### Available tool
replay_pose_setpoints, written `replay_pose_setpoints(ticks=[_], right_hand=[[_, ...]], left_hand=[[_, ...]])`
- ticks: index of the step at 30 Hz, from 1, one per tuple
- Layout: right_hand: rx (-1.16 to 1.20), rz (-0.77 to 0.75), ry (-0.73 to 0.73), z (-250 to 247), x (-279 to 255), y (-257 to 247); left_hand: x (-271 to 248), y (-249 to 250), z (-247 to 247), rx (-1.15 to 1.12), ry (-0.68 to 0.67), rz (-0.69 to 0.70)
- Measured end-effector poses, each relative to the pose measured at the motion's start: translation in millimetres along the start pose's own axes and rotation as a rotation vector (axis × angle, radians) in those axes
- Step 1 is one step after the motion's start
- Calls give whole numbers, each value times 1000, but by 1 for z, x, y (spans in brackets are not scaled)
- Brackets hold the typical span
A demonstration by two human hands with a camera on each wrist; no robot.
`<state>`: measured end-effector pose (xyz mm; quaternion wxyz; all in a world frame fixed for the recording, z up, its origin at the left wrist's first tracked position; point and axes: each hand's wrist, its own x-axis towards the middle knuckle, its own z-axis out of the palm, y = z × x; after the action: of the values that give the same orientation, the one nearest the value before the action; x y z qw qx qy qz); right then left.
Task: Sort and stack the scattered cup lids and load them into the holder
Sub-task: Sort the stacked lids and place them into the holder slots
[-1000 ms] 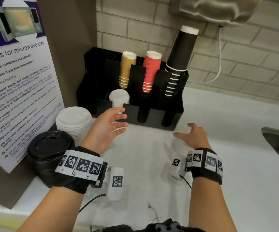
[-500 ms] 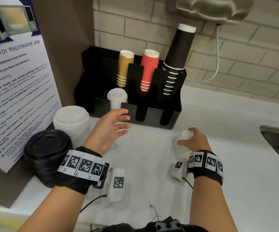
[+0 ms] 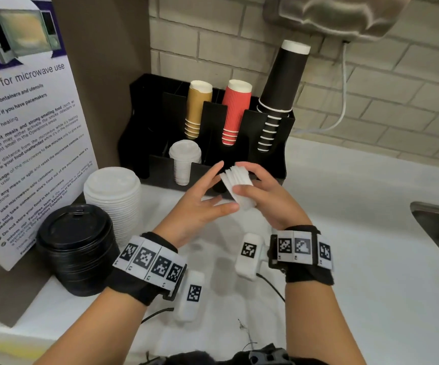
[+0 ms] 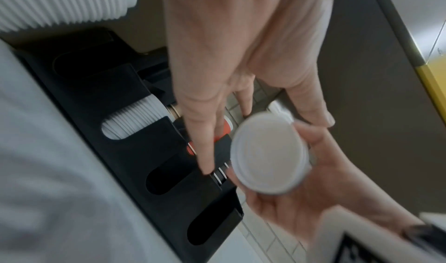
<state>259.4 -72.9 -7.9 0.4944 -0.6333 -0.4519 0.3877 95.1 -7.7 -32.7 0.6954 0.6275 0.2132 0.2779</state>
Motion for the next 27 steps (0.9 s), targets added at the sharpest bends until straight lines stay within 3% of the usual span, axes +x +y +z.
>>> replay_pose_setpoints(ticks=[4,13,23,27], right_hand=[[60,-5,-70,15,3,0],[40,-28,-234,9,0,0],[8,-110,-201,9,-3,-4],[76,-149,-286,9,-6,2]], left_hand=[[-1,-4,-2,18,43,78],[-5,-8,-18,-14,57,83],[-8,-6,-16,63,100,118],[-6,-1,-20,14,111,90]])
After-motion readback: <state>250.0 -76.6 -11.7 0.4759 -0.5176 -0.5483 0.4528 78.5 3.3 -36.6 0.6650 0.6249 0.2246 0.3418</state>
